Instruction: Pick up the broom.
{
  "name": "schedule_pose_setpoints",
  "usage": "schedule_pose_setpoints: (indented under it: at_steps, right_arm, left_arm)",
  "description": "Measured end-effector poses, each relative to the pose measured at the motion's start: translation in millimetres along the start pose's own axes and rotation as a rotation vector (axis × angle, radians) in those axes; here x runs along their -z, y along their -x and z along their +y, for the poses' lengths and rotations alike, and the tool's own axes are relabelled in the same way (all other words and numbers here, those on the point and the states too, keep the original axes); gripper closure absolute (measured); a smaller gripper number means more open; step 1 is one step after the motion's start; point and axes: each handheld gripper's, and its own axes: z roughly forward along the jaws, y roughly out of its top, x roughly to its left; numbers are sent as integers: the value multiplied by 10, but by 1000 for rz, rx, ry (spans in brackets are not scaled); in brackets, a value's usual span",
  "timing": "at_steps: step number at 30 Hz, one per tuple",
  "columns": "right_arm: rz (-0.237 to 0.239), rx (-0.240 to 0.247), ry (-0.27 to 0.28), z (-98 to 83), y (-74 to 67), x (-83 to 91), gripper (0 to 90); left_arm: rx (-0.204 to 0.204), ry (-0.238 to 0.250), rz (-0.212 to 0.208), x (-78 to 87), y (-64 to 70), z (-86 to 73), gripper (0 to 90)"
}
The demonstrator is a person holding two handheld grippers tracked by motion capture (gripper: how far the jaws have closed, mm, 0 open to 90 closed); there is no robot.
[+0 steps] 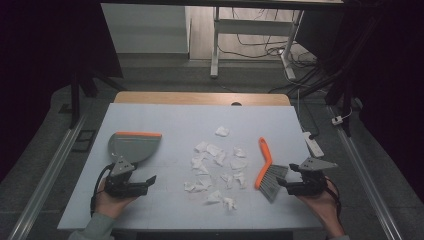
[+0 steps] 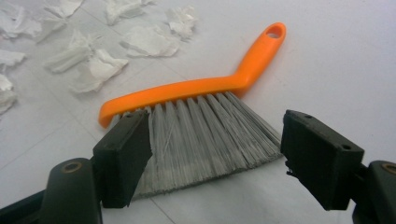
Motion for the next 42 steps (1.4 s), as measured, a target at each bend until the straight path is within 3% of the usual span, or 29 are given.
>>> schedule_pose_setpoints:
  at_steps: [29, 33, 36, 39, 42]
  right_arm:
    - [-18, -11, -18, 3, 1, 41, 240]
    - [-23, -39, -54, 59, -28, 45, 240]
    - [-41, -46, -46, 87, -62, 80, 246]
    - [-31, -57, -49, 171, -92, 81, 245]
    - [-36, -65, -60, 223, -90, 44, 250]
  left_arm:
    - [-42, -5, -3, -39, 37, 6, 178]
    - [-37, -1, 7, -20, 41, 15, 178]
    - [-49, 6, 9, -12, 43, 24, 179]
    - [-59, 0, 11, -32, 18, 45, 180]
    - [-53, -8, -14, -69, 8, 54, 181]
